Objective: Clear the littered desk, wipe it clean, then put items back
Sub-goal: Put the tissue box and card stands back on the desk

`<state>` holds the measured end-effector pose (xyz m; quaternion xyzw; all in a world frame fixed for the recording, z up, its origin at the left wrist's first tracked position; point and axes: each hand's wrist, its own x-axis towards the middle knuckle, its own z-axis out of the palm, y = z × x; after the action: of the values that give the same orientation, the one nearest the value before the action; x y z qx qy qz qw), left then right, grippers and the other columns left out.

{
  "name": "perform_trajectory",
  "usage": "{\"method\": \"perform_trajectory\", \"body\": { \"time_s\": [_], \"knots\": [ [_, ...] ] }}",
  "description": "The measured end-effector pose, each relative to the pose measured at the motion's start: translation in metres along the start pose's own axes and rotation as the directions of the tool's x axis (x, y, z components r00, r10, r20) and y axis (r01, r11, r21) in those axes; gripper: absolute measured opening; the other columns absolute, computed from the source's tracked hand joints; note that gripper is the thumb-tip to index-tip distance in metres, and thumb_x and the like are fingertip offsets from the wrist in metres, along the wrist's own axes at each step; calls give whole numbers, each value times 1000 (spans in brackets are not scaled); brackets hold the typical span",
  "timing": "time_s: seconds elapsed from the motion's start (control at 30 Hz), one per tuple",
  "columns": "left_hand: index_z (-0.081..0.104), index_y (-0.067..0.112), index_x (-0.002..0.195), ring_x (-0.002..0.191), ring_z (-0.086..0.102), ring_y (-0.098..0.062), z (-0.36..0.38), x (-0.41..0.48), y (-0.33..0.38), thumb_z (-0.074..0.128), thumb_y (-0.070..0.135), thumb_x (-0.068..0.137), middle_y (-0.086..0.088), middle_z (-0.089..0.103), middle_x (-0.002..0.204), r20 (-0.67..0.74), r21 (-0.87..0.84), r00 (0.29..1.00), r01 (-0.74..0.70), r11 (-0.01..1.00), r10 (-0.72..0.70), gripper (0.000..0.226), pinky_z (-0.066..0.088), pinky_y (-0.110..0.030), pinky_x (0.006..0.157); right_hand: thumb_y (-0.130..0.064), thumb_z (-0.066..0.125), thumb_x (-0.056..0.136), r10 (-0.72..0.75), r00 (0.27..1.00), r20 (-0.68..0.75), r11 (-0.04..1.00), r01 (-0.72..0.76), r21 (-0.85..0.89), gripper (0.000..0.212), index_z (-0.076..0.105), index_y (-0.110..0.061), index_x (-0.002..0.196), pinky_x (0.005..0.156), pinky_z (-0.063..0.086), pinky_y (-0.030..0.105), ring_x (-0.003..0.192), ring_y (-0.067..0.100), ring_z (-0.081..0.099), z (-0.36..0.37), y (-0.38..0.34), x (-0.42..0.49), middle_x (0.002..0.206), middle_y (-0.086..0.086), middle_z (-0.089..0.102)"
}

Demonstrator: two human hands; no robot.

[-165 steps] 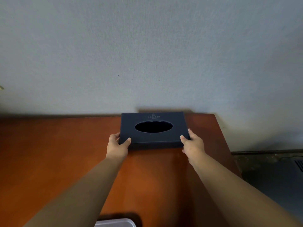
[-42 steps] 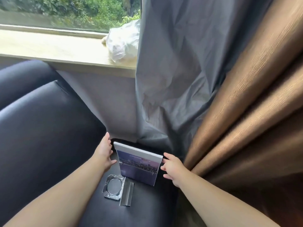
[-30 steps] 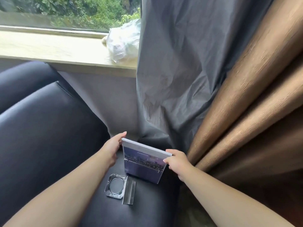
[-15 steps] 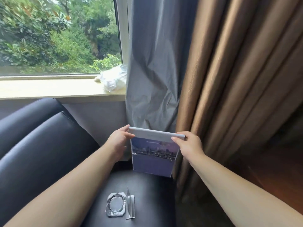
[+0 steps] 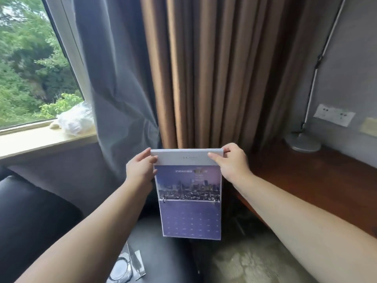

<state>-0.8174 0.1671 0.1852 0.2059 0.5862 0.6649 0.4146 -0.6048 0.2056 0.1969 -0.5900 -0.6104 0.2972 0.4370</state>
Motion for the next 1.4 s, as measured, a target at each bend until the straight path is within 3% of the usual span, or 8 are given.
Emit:
{"method": "perform_trajectory", "body": {
  "time_s": [0.2, 0.43, 0.6, 0.73, 0.97, 1.13, 1.23, 1.4],
  "knots": [
    [65, 2, 113, 68, 59, -16, 92, -26, -26, 63, -1, 83, -13, 67, 92, 90, 90, 995, -46, 995, 38, 30, 50, -23, 64, -31, 71, 82, 21, 986, -164, 999, -26, -30, 26, 51, -16, 90, 71, 47, 31, 87, 20, 57, -93, 33, 11, 90, 0, 57],
    [67, 14, 92, 34, 47, 0, 251, -86, -53, 60, -1, 83, 1, 59, 54, 204, 71, 979, -33, 997, 18, 18, 40, -9, 40, -28, 67, 86, 27, 949, -315, 997, -47, -55, 20, 51, -16, 90, 68, 38, 27, 85, 21, 55, -227, 92, 37, 89, 1, 56],
    [71, 14, 98, 62, 57, -13, 354, -118, -79, 62, 0, 82, 5, 66, 59, 285, 35, 958, -7, 999, -4, 23, 50, -20, 63, -30, 69, 84, 32, 929, -368, 997, -54, -48, 22, 52, -16, 88, 70, 41, 30, 83, 21, 55, -318, 140, 64, 86, 1, 58],
    [70, 17, 99, 76, 62, -12, 430, -147, -95, 64, 6, 86, -3, 69, 91, 327, 44, 945, -23, 999, 7, 18, 51, -18, 60, -27, 69, 83, 40, 907, -420, 999, -51, -15, 21, 53, -15, 88, 74, 48, 34, 85, 26, 60, -387, 169, 84, 89, 6, 63],
    [68, 11, 110, 64, 53, -10, 538, -200, -123, 50, -6, 89, 2, 66, 77, 437, 44, 900, -23, 999, 1, 33, 46, -22, 63, -29, 69, 82, 59, 846, -530, 994, -98, -45, 20, 55, -16, 84, 74, 49, 35, 83, 27, 63, -488, 224, 97, 89, 11, 68],
    [66, 9, 118, 65, 60, -19, 599, -224, -148, 35, -13, 81, -10, 69, 93, 594, 155, 802, -32, 987, -67, 53, 42, -18, 52, -36, 69, 76, 175, 774, -609, 982, -183, 50, 25, 52, -24, 62, 73, 53, 54, 72, 34, 63, -545, 266, 97, 74, 8, 64],
    [64, 13, 121, 71, 63, -17, 630, -238, -162, 35, -9, 85, -18, 59, 124, 674, 201, 729, -24, 979, -121, 52, 44, -18, 50, -28, 68, 83, 207, 717, -665, 973, -222, 64, 29, 52, -24, 59, 76, 52, 54, 77, 39, 65, -574, 282, 97, 71, 7, 64],
    [60, 14, 126, 90, 59, -17, 683, -253, -187, 34, -9, 89, 0, 65, 104, 744, 246, 639, 11, 969, -196, 50, 51, -29, 80, -28, 66, 84, 253, 651, -715, 960, -263, 100, 17, 61, -19, 71, 79, 53, 54, 78, 36, 66, -616, 313, 108, 63, -3, 61]
  ]
}}
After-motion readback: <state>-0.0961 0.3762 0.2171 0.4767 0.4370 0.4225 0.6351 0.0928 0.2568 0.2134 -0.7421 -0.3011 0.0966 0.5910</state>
